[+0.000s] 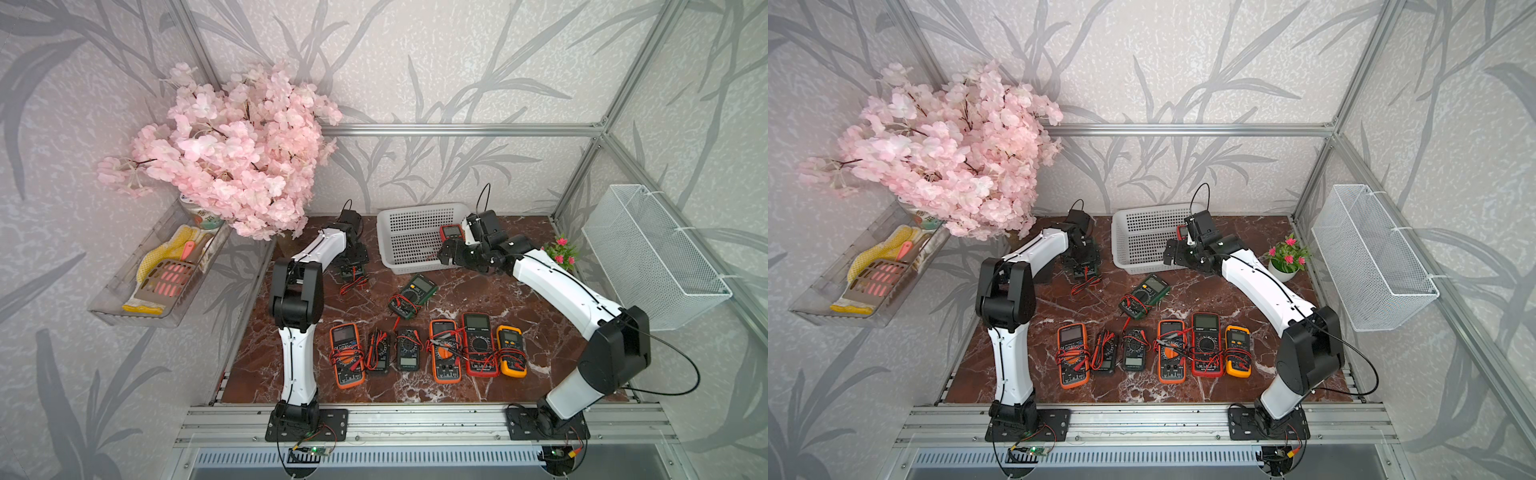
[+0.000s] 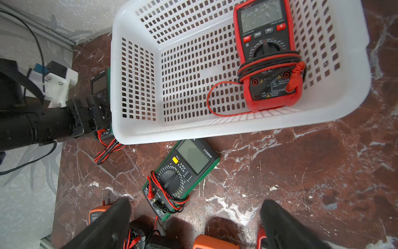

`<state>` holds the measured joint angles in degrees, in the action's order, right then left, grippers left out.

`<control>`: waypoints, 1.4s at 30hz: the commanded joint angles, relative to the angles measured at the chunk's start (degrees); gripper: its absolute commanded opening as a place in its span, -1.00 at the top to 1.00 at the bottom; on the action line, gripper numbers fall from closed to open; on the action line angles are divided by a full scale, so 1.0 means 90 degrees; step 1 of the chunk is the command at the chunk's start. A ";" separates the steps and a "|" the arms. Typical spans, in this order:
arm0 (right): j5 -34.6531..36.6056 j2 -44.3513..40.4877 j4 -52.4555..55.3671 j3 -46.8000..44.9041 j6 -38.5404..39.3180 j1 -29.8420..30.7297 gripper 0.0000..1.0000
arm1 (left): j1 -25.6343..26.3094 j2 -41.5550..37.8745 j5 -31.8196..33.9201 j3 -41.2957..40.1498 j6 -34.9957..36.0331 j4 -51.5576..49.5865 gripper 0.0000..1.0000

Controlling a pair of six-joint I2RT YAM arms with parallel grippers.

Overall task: Put the multimeter into the basket
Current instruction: Pick up the multimeter from the center of the board, then place the multimeter in the basket.

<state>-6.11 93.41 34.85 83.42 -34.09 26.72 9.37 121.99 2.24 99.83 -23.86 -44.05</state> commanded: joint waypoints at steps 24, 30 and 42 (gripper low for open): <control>-0.0315 0.0048 -0.0302 -0.0089 -0.0174 -0.0984 -0.99 | 0.0910 -0.0170 0.0199 0.3370 -0.0036 -0.1345 0.25; -0.0434 0.0361 -0.0408 0.0203 -0.0294 -0.1526 -0.99 | 0.1073 -0.0044 -0.0046 0.3546 -0.0219 -0.1187 0.24; -0.0815 0.2028 -0.0498 0.1434 -0.0604 -0.2302 -0.99 | 0.1516 0.0481 -0.0450 0.3786 -0.0624 -0.0517 0.22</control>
<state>-11.49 109.19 31.09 93.43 -38.24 6.72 22.04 125.40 -0.47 130.67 -28.23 -52.82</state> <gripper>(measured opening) 0.993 0.834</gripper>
